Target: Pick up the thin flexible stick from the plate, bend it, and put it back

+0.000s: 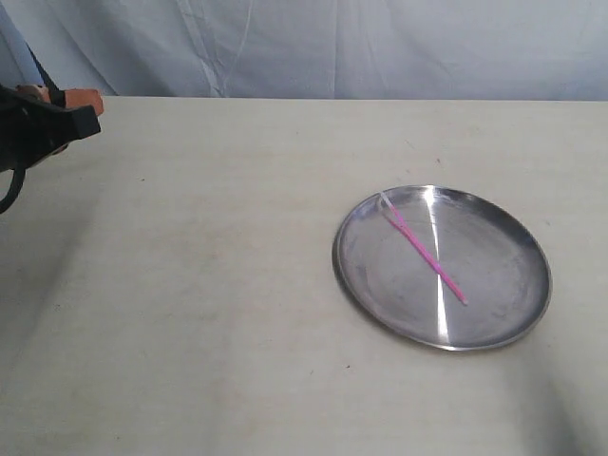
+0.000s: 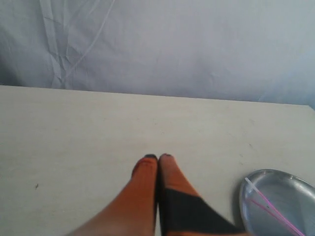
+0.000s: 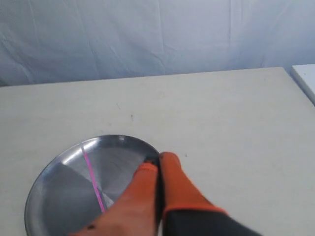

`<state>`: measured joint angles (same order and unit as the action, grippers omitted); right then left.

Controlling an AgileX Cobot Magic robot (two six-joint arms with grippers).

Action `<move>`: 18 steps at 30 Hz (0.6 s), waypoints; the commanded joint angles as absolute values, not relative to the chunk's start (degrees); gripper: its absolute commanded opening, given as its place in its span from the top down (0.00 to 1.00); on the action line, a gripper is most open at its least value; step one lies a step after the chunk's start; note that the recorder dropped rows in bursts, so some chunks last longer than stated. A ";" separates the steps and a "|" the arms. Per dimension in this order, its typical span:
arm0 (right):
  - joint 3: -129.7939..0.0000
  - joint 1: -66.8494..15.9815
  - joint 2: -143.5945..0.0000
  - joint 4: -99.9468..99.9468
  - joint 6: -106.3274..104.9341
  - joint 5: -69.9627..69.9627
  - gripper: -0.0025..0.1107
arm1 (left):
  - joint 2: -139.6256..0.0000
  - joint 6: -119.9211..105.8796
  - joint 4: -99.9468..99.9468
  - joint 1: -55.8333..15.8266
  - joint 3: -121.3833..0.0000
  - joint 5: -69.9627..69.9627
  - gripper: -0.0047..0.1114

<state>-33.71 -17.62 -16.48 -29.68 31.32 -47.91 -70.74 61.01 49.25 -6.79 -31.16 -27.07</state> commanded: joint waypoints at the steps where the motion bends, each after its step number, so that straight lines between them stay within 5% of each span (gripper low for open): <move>1: -31.24 -17.30 -8.49 -29.44 31.45 -48.97 0.98 | -70.64 60.24 48.10 -6.99 -30.98 -27.07 0.96; 18: -30.63 -17.30 -3.50 -25.06 31.66 -54.35 0.98 | -70.64 60.35 48.55 -6.99 -30.98 -27.06 0.96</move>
<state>-30.87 -17.62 -3.77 -24.86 31.75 -54.57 -70.74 60.52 49.14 -6.79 -31.16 -27.07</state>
